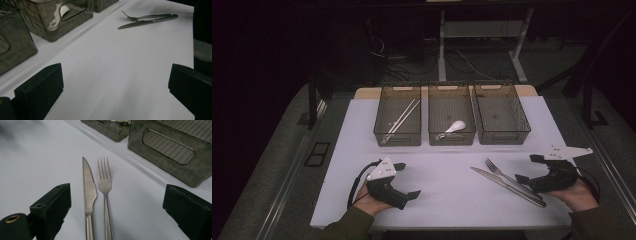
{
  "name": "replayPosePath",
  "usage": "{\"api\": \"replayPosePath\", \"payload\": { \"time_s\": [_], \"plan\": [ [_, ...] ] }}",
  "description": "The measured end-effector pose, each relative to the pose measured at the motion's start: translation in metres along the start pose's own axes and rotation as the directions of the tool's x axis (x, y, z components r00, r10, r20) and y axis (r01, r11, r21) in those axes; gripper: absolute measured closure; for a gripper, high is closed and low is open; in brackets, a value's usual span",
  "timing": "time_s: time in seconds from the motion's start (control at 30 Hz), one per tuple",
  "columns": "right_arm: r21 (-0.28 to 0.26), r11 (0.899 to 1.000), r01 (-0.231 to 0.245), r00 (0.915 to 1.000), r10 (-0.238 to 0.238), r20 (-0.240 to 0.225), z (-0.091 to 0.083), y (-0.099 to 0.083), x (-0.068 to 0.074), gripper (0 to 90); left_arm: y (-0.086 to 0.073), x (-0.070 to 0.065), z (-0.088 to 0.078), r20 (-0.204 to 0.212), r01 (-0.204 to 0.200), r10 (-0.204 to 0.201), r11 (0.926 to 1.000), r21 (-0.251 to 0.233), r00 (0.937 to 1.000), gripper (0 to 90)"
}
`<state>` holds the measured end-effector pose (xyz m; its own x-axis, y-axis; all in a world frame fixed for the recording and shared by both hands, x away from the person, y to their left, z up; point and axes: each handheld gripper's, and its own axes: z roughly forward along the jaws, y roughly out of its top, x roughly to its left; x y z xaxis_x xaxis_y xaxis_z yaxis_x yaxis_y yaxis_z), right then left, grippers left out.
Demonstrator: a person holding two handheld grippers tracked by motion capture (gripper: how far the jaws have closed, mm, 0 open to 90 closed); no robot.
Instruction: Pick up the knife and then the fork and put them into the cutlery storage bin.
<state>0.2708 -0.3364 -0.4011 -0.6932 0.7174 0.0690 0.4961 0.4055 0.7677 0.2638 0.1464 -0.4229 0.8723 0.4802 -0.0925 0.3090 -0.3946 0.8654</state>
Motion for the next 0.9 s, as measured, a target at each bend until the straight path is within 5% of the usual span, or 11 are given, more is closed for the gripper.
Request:
{"api": "replayPosePath", "payload": {
  "time_s": [0.6, 0.9],
  "plan": [
    [0.180, 0.983, 0.030, 0.9996, -0.030, -0.005, 0.030, 0.022, -0.006, 17.6, -0.001, 0.001, -0.001, 0.001, -0.003, 0.003, 1.0000, -0.004, 1.0000, 0.0],
    [0.280, 0.958, 0.059, 0.9982, -0.058, -0.013, 0.038, 0.030, -0.007, 31.3, 0.000, 0.001, -0.001, 0.000, -0.008, 0.008, 1.0000, 0.000, 1.0000, 0.0]
  ]
}}
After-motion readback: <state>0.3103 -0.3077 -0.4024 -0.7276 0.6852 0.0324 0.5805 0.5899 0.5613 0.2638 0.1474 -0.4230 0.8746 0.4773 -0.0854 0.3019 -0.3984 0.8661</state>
